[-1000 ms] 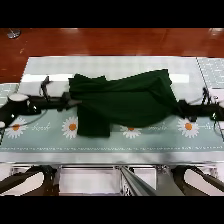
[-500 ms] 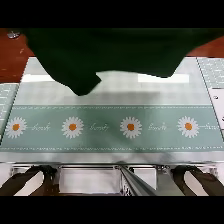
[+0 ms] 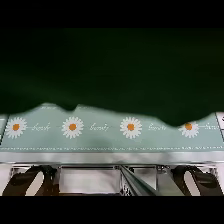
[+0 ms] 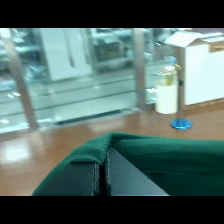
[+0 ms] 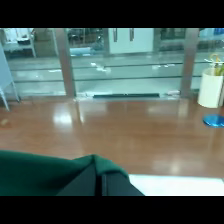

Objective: Fold the shirts.

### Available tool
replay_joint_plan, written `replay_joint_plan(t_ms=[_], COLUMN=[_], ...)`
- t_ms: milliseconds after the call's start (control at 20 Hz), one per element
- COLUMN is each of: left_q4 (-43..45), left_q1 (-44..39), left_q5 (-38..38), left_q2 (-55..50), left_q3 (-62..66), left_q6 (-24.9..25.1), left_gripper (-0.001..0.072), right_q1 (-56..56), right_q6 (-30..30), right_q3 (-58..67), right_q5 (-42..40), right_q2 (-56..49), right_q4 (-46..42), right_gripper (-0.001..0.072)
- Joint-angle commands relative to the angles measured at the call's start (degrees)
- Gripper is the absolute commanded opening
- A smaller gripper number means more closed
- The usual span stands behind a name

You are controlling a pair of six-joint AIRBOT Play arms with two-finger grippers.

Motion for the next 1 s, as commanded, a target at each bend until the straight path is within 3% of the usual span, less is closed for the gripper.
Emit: replay_joint_plan(t_ms=[0, 200, 350, 550, 750, 950], left_q4=[5.7, 4.2, 2.7, 2.6, -1.8, -10.1], left_q1=[-1.4, -1.4, -1.4, -1.4, -1.4, -1.4], left_q5=[-3.2, -5.6, -4.8, 9.3, 21.5, 30.8], left_q2=[3.1, 2.5, -0.9, -12.0, -28.5, -41.5], left_q3=[-3.3, -20.4, -36.4, -49.3, -49.1, -47.7], left_q6=[-3.0, -4.7, -4.6, -4.2, -4.2, -4.2], left_gripper=[0.0029, 0.0029, 0.0029, 0.0029, 0.0030, 0.0031], right_q1=[0.1, 0.1, 0.1, 0.1, 0.1, 0.1], right_q6=[0.9, 0.9, -1.5, -6.3, -10.3, -10.5], right_q3=[-0.7, -11.4, -24.8, -37.0, -36.7, -28.7], right_q5=[6.4, 8.9, 4.5, -9.4, -20.7, -24.4], right_q2=[1.6, 0.0, -3.2, -15.8, -36.1, -55.7], right_q4=[-2.4, 0.3, 3.6, 8.1, 14.0, 19.6], right_gripper=[0.0028, 0.0028, 0.0028, 0.0028, 0.0028, 0.0028])
